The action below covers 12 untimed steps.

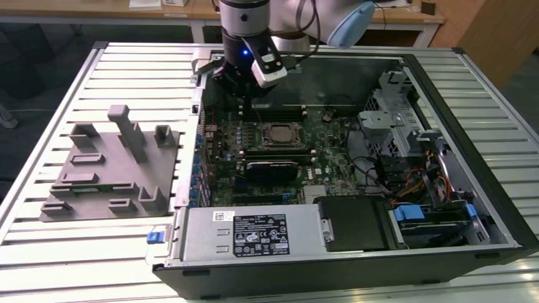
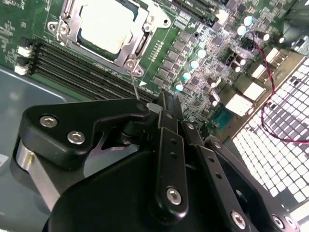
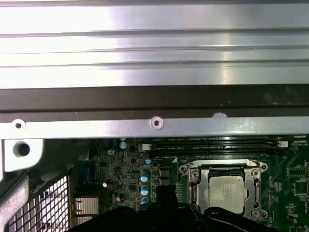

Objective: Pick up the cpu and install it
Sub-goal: 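Install the first cpu locking lever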

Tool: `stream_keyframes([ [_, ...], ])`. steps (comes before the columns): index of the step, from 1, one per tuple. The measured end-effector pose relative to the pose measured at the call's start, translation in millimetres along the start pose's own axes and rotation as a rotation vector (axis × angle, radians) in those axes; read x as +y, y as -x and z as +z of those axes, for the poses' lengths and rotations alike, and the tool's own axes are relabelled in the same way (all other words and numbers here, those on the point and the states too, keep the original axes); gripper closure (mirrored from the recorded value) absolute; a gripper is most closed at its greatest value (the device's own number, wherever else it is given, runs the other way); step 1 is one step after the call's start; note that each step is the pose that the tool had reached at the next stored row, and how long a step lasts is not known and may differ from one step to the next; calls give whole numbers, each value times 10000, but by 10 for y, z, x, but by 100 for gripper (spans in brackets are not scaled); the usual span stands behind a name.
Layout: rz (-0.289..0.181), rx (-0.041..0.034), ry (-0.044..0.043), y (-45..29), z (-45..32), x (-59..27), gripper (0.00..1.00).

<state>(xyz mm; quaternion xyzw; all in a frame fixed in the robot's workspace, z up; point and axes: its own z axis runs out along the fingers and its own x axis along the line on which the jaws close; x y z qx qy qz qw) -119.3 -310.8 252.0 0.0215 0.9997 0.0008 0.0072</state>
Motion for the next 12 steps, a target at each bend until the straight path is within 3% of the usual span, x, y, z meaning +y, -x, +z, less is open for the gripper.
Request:
stream_keyframes([
  [6,-1,0,0,-5,0,67,89],
  [12,-5,-1,1,2,1,76,89],
])
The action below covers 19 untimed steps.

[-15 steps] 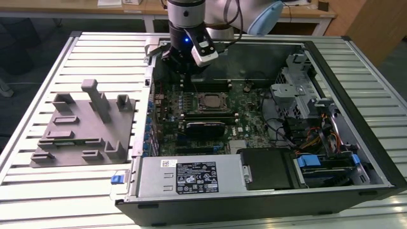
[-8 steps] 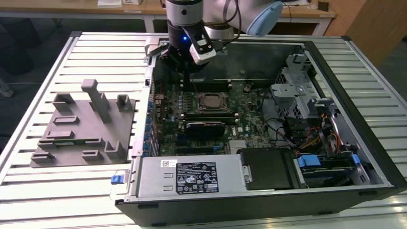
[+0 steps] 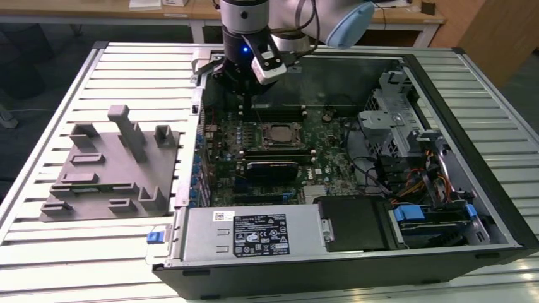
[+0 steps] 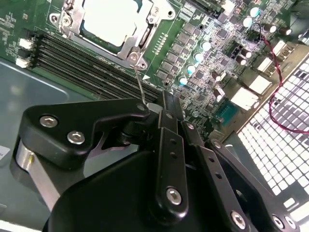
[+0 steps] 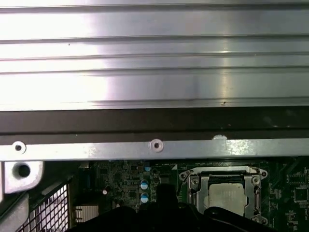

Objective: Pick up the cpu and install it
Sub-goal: 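Install the first cpu locking lever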

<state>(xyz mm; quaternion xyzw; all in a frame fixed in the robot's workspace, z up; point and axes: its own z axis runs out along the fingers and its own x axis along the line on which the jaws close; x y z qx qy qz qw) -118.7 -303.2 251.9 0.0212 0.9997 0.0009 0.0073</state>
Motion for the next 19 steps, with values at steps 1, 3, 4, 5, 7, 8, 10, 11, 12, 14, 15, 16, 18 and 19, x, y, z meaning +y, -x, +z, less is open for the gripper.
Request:
stream_keyframes([
  [1,-1,1,-2,3,0,0,89],
  [3,-1,1,-1,27,0,2,89],
  [4,-1,1,-1,47,0,2,89],
  [5,-1,1,-1,71,1,3,89],
  [7,-1,2,0,141,2,6,89],
  [8,0,3,1,180,3,8,89],
  [10,-1,8,0,263,4,11,89],
  [11,0,11,1,306,4,13,89],
  [12,-3,15,0,352,5,15,89],
  [14,0,27,20,417,6,18,89],
  [15,0,46,119,433,6,17,89],
  [16,1,56,289,440,8,14,89],
  [18,5,66,497,445,14,5,89],
  [19,4,63,501,445,17,3,89],
])
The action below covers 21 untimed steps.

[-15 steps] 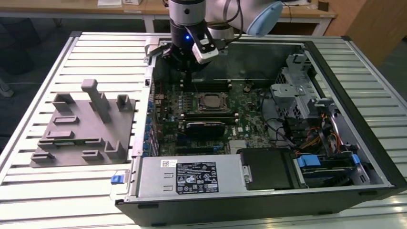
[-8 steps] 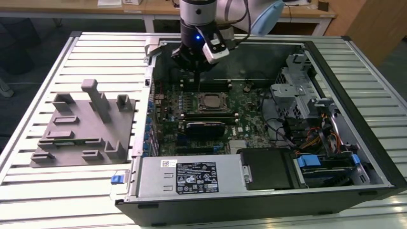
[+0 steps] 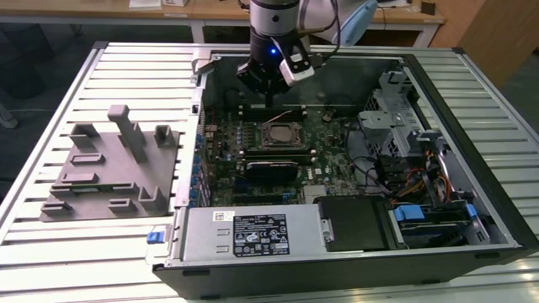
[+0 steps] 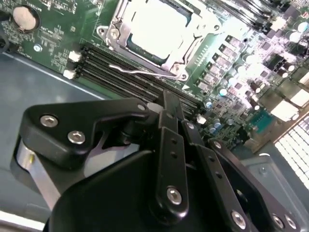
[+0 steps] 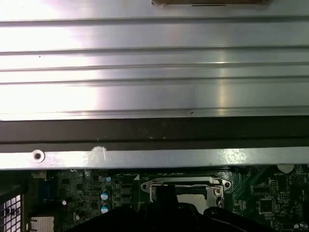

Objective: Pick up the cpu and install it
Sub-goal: 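Install the first cpu locking lever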

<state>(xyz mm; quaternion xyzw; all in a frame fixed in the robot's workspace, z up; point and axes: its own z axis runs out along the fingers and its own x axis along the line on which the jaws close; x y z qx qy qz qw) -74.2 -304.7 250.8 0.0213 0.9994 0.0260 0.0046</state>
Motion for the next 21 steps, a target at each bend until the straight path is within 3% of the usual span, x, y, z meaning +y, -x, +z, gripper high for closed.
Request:
stream_keyframes([
  [3,-18,3,-36,13,5,0,89],
  [6,-61,-3,-171,28,21,0,89],
  [12,-463,14,-180,55,68,-2,89],
  [17,-471,13,-180,162,94,2,89],
  [21,-479,14,-181,200,114,7,89],
])
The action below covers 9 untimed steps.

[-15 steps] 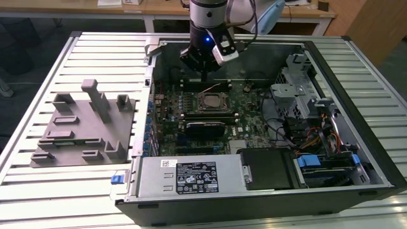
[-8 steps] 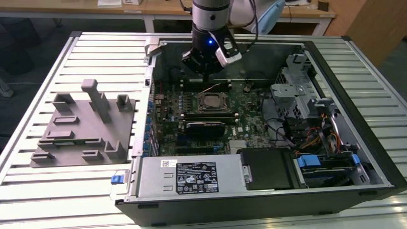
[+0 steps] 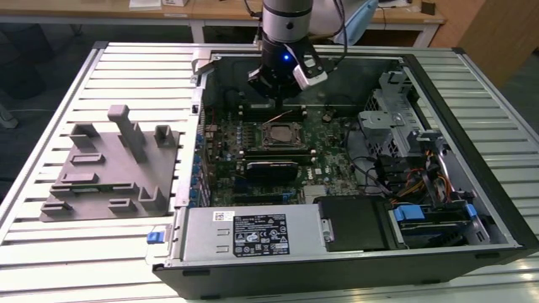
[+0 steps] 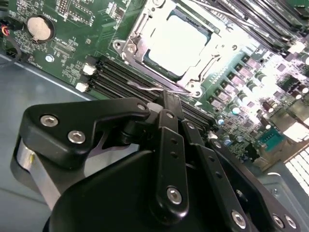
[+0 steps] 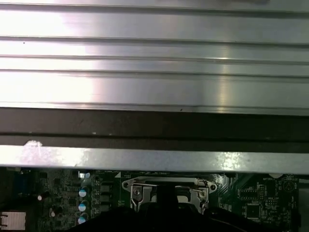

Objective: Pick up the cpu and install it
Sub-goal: 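Install the first cpu locking lever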

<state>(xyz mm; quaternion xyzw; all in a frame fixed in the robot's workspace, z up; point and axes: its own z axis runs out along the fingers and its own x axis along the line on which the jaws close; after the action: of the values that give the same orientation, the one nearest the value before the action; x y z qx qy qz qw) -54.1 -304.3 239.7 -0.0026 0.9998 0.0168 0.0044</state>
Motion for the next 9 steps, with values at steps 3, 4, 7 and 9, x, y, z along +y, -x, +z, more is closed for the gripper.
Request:
stream_keyframes([
  [3,-50,2,0,7,23,10,89],
  [4,-69,3,-1,9,31,15,89],
  [7,-85,3,0,23,55,36,89],
  [9,-85,2,3,31,72,42,89],
])
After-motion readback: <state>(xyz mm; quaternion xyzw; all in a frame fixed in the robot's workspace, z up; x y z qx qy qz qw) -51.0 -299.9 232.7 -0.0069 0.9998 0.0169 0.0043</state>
